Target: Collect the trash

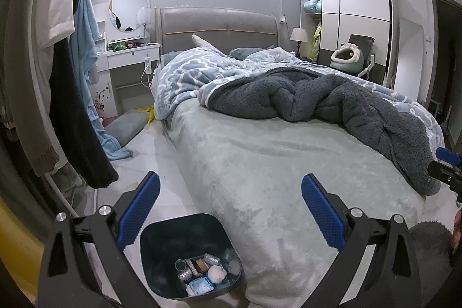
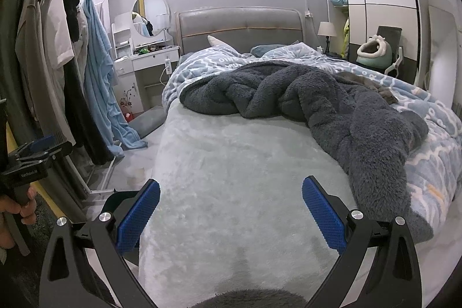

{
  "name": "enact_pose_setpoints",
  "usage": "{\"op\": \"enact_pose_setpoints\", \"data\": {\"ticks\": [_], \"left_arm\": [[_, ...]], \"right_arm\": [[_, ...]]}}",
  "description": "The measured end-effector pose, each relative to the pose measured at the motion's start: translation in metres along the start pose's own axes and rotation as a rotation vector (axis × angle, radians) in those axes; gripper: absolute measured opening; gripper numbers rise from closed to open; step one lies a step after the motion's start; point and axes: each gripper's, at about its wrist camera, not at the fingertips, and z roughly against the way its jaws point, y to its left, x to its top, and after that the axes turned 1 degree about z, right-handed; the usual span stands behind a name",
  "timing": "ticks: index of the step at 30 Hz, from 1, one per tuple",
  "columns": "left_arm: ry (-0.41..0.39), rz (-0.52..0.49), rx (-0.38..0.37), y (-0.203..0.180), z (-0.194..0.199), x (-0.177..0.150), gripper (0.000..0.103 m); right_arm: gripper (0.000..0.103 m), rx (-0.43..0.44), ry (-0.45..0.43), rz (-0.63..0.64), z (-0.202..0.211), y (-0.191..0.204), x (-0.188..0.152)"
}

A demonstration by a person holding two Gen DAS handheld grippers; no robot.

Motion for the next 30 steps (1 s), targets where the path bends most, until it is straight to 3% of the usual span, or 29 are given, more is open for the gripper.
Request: {"op": "enact_pose_setpoints", "data": {"ticks": [30], "left_arm": [[0.015,0.009,0.010,0.0031,-0.0032,-0.0005,0.100]], "right_arm": [[0.100,0.004,0.003,-0.003,0.0004,-0.0049,-0.0004]]}}
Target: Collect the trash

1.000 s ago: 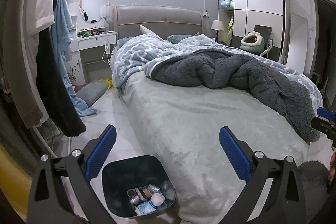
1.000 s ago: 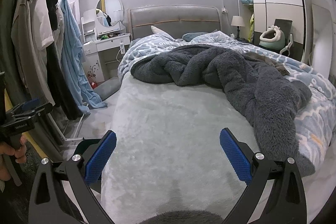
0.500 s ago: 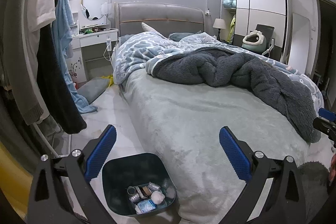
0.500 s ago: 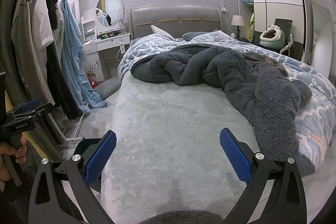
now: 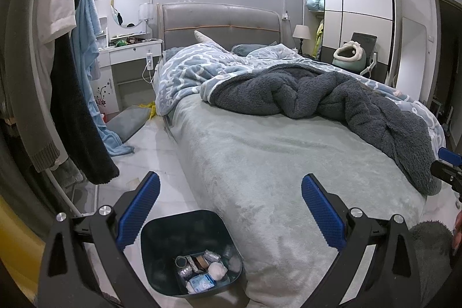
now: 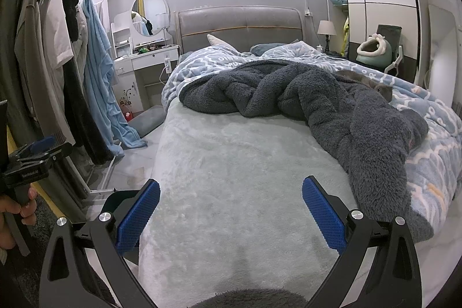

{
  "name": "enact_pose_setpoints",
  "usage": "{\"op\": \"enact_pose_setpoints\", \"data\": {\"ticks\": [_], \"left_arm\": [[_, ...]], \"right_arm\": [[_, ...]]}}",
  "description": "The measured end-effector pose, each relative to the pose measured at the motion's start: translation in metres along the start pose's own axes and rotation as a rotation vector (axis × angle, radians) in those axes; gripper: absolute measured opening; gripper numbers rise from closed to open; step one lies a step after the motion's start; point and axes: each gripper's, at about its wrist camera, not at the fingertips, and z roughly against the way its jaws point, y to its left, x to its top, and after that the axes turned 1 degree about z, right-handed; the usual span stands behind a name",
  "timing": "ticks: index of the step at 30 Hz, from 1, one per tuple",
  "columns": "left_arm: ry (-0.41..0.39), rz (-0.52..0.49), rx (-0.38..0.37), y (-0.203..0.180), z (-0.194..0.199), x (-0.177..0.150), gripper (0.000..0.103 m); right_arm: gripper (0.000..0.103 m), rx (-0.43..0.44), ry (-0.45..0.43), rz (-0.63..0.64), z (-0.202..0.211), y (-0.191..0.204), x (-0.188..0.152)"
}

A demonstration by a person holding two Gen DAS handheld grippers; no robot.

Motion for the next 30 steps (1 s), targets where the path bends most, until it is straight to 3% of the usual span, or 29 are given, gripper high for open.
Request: {"op": "enact_pose_setpoints", "data": {"ticks": [30], "left_arm": [[0.005,0.004,-0.002,0.0010,-0.0003,0.0004,0.100]], "right_arm": [[0.100,-0.002,0.004,0.000,-0.0010,-0.0057,-0.0007]]}}
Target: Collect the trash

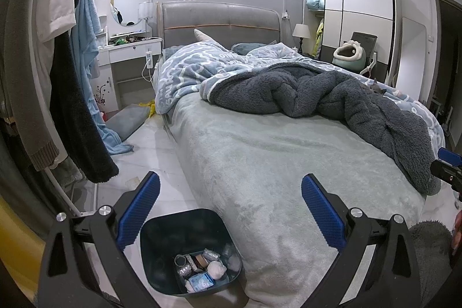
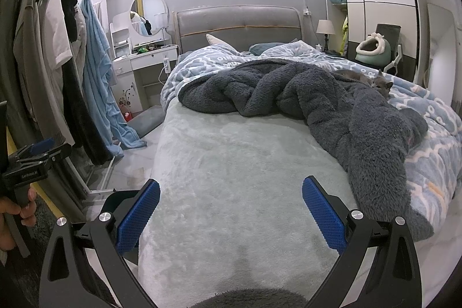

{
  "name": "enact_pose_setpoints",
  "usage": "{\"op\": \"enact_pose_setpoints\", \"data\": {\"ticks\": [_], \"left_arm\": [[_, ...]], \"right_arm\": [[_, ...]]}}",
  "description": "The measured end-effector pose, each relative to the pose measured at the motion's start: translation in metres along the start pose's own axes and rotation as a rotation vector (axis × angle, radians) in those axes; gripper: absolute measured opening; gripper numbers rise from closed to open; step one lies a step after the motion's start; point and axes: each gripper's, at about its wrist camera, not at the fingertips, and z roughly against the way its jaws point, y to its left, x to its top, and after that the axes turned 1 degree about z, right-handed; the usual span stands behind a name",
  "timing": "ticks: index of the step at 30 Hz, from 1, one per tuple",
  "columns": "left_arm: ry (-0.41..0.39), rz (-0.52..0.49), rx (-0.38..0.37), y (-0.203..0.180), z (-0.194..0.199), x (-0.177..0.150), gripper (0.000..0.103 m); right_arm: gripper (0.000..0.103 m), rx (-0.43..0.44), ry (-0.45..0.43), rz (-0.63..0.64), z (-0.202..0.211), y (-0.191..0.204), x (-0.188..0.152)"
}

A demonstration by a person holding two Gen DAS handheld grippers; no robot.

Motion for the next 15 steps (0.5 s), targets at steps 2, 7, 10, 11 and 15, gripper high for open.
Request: {"op": "enact_pose_setpoints", "data": {"ticks": [2,7,10,11,15], "left_arm": [[0.001,0.000,0.000,0.0002,0.0000,0.0000,0.100],[0.001,0.000,0.000,0.0005,-0.0001,-0.0009,0.100],[0.003,0.001,0.002,0.0012,-0.0003,-0.0025,0.100],[0.003,0.000,0.001,0.0012,-0.0003,-0.0021,0.100],[0.006,0.001,0.004,0.0018,-0.0008,-0.0041,0.100]], "right_arm": [[0.100,0.001,-0.001,-0.001,0.0000,0.0002,0.0003],[0.100,0.000,0.000,0.002,-0.0004,0.0005,0.0007],[0.100,0.000,0.000,0.002,-0.0005,0.0008,0.0011],[0.100,0.000,0.000,0.003,-0.0004,0.0008,0.0010],[0.100,0.001,0.000,0.002,-0.0003,0.0008,0.0011]]}}
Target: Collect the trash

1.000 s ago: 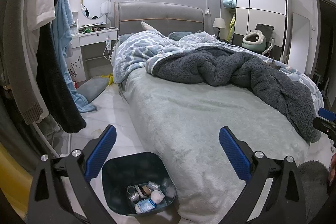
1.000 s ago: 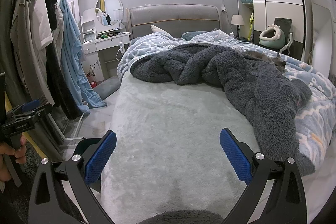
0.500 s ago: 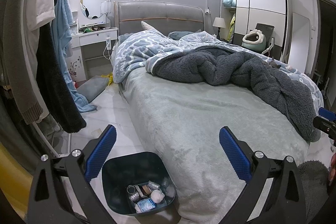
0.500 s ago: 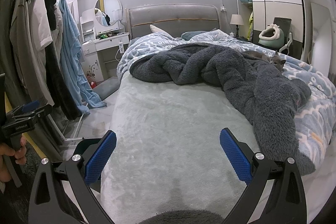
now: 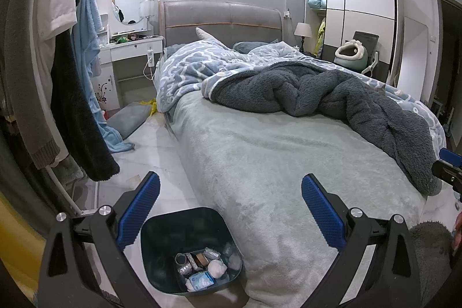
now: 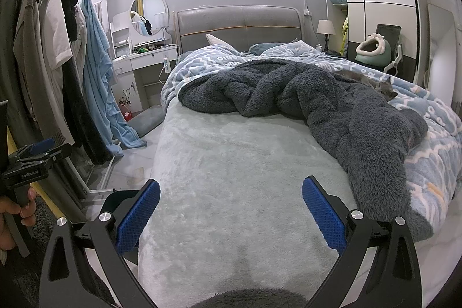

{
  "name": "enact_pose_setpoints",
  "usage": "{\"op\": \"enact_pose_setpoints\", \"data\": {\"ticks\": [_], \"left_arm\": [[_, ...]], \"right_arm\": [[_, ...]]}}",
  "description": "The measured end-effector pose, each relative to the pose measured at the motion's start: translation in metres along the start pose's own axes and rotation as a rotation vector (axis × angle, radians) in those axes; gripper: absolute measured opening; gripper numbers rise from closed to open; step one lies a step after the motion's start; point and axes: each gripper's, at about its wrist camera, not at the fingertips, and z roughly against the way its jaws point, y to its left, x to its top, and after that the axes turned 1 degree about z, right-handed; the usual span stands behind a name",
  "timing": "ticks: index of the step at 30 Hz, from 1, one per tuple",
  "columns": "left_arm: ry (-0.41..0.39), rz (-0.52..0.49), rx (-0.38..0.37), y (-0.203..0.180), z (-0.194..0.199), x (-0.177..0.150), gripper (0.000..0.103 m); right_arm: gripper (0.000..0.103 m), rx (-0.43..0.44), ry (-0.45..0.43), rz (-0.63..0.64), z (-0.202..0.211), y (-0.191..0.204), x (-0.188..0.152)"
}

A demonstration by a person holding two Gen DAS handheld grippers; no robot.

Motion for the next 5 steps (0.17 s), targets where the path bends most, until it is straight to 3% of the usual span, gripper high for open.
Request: {"op": "enact_pose_setpoints", "data": {"ticks": [5], "left_arm": [[0.002,0.003,0.000,0.0007,-0.0012,-0.0022,0.100]], "right_arm": [[0.100,-0.001,0.000,0.001,0.0001,0.0001,0.0001]]}}
